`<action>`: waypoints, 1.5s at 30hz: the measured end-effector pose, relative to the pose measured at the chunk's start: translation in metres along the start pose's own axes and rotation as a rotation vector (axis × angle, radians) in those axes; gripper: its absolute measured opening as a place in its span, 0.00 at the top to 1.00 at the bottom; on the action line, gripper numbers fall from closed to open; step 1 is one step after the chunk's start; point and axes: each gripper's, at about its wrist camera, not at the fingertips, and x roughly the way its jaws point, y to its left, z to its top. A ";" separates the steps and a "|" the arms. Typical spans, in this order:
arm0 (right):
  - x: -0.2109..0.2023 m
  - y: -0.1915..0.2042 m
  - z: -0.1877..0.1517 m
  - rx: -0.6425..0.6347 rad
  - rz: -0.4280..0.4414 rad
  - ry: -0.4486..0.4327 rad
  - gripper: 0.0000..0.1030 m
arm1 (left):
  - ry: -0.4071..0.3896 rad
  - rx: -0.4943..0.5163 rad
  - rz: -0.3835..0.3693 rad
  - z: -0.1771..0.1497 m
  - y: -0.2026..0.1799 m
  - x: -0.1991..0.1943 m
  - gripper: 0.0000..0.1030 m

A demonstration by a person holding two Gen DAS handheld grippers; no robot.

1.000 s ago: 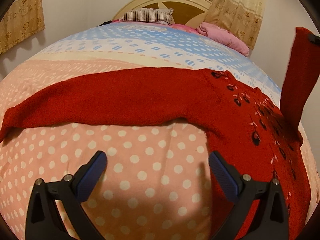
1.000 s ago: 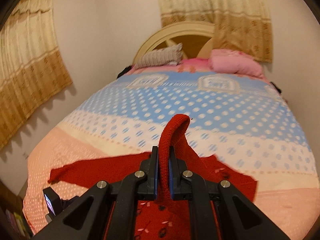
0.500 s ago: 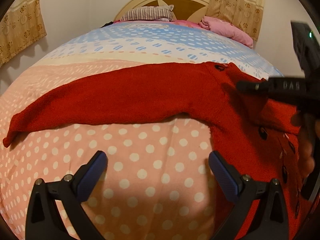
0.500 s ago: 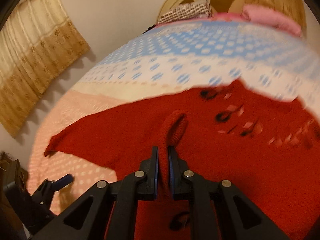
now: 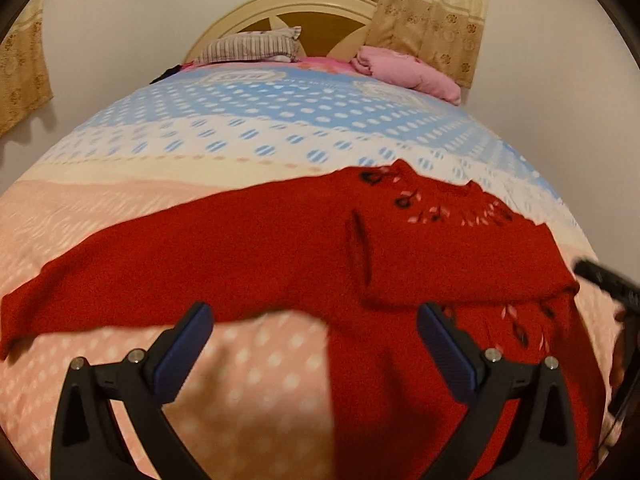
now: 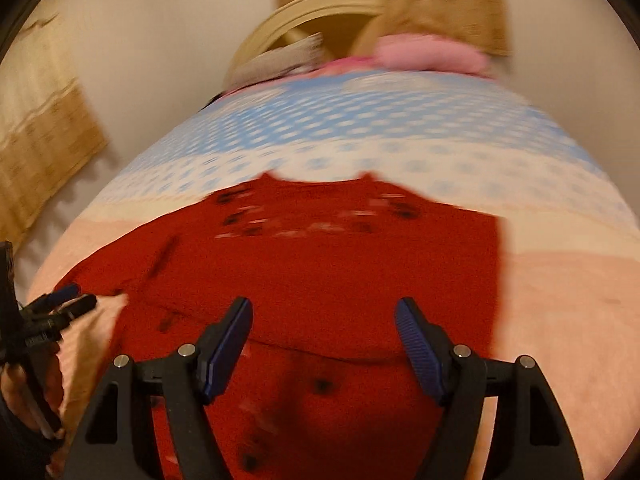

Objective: Fold small clothes
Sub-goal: 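Lay the sleeve on the sweater body and open the right tool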

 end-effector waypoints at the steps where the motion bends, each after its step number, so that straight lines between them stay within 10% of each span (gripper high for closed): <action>1: -0.004 -0.010 -0.004 0.020 -0.016 -0.002 0.28 | 0.010 -0.009 -0.013 0.003 -0.003 0.006 0.04; 9: -0.011 -0.036 -0.050 0.003 -0.063 0.019 0.28 | 0.111 -0.075 -0.101 0.010 -0.029 0.055 0.46; 13: -0.003 -0.037 -0.064 0.015 -0.050 0.044 0.28 | 0.090 -0.063 -0.091 0.007 -0.032 0.056 0.91; 30: -0.016 -0.028 -0.020 0.000 -0.022 -0.064 0.28 | 0.033 -0.107 -0.090 -0.008 -0.008 0.032 0.92; 39: 0.056 -0.025 -0.014 -0.052 -0.114 0.137 0.27 | 0.055 -0.129 -0.130 -0.020 0.000 0.030 0.84; 45: 0.042 0.027 -0.001 -0.157 -0.068 0.103 0.27 | 0.019 -0.137 -0.094 -0.023 0.010 0.008 0.41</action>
